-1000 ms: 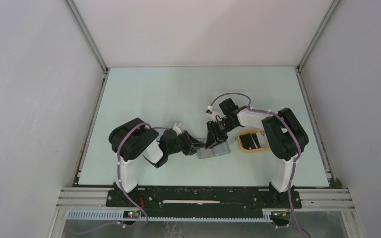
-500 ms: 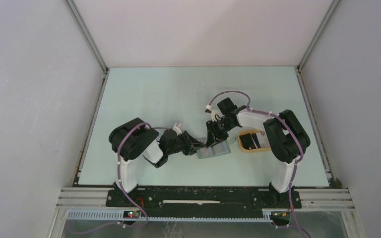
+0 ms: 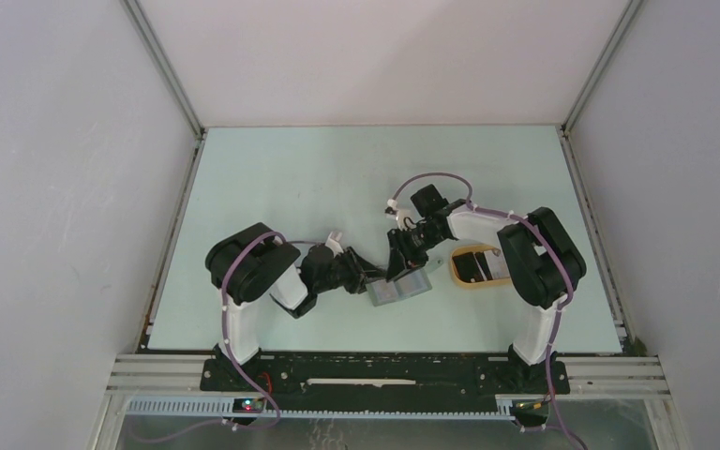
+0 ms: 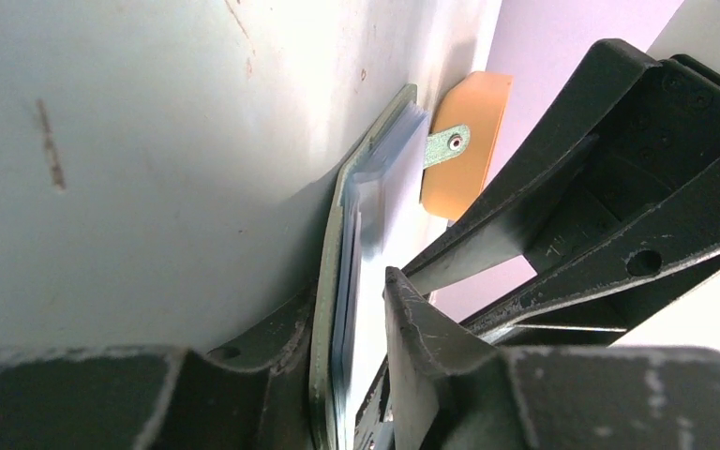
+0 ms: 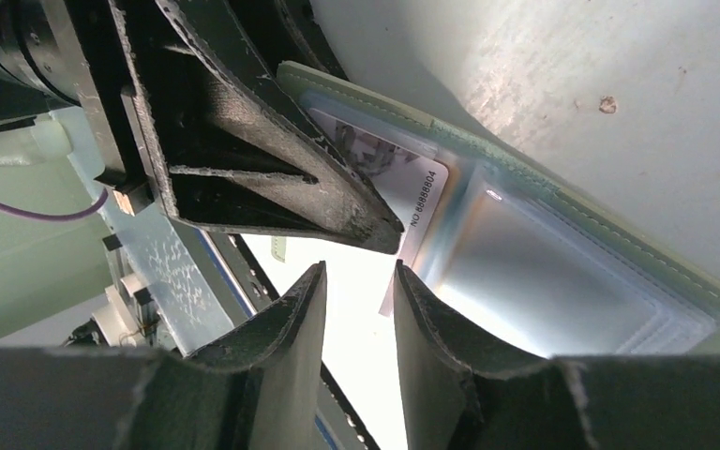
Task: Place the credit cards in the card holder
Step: Insert the credit card into the card holder, then pick up the credit card from the storage box.
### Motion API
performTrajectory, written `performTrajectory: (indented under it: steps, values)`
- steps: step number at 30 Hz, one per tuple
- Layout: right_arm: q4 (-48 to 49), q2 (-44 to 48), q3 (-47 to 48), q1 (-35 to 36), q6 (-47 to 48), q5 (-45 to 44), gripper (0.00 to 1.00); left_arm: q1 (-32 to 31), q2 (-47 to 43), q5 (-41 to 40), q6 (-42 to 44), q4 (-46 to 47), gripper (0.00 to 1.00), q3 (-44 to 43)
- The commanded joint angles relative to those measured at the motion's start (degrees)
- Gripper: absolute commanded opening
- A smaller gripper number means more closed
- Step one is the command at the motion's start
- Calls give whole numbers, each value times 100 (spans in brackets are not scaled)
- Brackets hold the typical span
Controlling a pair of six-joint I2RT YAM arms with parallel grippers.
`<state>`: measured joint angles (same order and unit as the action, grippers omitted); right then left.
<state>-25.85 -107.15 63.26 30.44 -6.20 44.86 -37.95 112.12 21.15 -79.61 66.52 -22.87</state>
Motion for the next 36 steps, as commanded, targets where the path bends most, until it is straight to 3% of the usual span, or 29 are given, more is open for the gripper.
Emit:
performTrajectory:
  steps: [1,5,10,18,21,22,25,28,36]
  values:
    - [-253,404,264,-135,476,-112,41,83,-194,-220,31,125,32,234]
    - [-703,1022,356,-410,1327,77,41,205,-554,-354,282,-328,34,415]
    - [-2295,1796,814,-1031,3251,731,42,427,-1466,-676,976,-1111,37,742]
    - [-2465,3312,1051,-2328,3440,267,44,528,-4490,-1910,2985,-4661,50,341]
    - [-2242,3606,966,-2562,3121,-50,65,517,-5560,-2440,3522,-5481,54,117]
    - [-2247,3590,921,-2679,3014,-47,75,517,-5878,-2527,3723,-5616,57,64]
    - [-2562,3233,828,-3164,2974,434,78,517,-6641,-2703,4014,-5733,70,-16]
    - [-2580,2960,515,-3610,3007,703,78,526,-7174,-2891,3943,-5524,97,134]
    - [-2003,2212,-132,-4070,2726,519,80,539,-8019,-2687,3467,-4809,100,822]
